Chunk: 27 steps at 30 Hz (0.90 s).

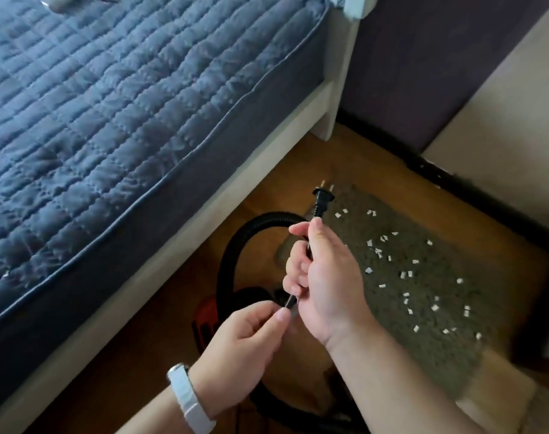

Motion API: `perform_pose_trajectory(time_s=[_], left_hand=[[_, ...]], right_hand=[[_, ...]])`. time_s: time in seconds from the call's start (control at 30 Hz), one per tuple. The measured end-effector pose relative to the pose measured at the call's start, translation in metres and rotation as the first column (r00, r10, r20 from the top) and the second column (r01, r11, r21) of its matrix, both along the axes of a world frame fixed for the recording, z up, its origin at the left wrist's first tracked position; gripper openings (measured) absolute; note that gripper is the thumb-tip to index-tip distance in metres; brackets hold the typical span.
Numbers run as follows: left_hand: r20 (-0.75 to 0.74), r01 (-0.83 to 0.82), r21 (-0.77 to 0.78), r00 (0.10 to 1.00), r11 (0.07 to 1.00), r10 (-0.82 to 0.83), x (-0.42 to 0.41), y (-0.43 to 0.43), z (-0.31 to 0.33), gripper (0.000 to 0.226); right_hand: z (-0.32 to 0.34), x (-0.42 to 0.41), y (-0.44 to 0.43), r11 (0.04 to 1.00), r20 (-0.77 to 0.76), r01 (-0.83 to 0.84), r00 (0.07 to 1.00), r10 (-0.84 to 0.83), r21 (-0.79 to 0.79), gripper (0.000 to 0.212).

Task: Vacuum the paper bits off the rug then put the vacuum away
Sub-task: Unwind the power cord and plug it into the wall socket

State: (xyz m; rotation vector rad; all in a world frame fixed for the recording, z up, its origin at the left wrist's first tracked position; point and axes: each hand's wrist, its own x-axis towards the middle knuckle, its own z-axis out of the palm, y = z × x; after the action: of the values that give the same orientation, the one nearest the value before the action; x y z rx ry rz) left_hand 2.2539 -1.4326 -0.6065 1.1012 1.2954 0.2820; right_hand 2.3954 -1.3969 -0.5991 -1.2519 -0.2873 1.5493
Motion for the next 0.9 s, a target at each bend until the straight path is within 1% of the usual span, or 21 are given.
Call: perform_pose_trajectory(time_s=[0.07,0.13,0.23,0.33,0.43,0.53,0.8,0.9], left_hand=[[-0.028,0.039,0.034,0.999,0.999,-0.038,0.025,0.006,0.032,0.032],[-0.093,0.090,0.111,0.992,0.990,-0.080,0.051,0.008,0.057,0.035],[-0.167,0.149,0.153,0.978,0.977,-0.123,0.086,0.009,0.080,0.033],[-0.189,0.156,0.214,0.975,0.964,-0.115,0.118,0.020,0.096,0.034],[-0.188,0.112,0.300,0.980,0.947,-0.057,0.147,0.042,0.110,0.037],[-0.190,0.103,0.383,0.981,0.918,-0.031,0.167,0.069,0.116,0.034],[-0.162,0.109,0.432,0.986,0.895,-0.042,0.210,0.180,0.099,0.024],[-0.169,0.160,0.436,0.981,0.886,-0.094,0.229,0.226,0.085,0.022]], right_hand=[[0.034,0.029,0.011,1.000,0.021,0.017,1.000,-0.017,-0.006,0.036],[0.064,0.060,0.022,1.000,0.044,0.026,0.999,-0.026,-0.015,0.038],[0.099,0.104,0.036,0.999,0.101,0.032,0.994,-0.030,-0.022,0.040],[0.121,0.141,0.053,0.999,0.151,0.035,0.988,-0.031,-0.026,0.037],[0.136,0.167,0.074,0.997,0.160,0.079,0.984,-0.075,-0.019,0.035],[0.147,0.181,0.100,0.991,0.181,0.135,0.975,-0.131,-0.011,0.036],[0.152,0.218,0.191,0.982,0.307,0.185,0.933,-0.187,0.035,0.034],[0.144,0.234,0.234,0.971,0.333,0.232,0.912,-0.238,0.058,0.035]])
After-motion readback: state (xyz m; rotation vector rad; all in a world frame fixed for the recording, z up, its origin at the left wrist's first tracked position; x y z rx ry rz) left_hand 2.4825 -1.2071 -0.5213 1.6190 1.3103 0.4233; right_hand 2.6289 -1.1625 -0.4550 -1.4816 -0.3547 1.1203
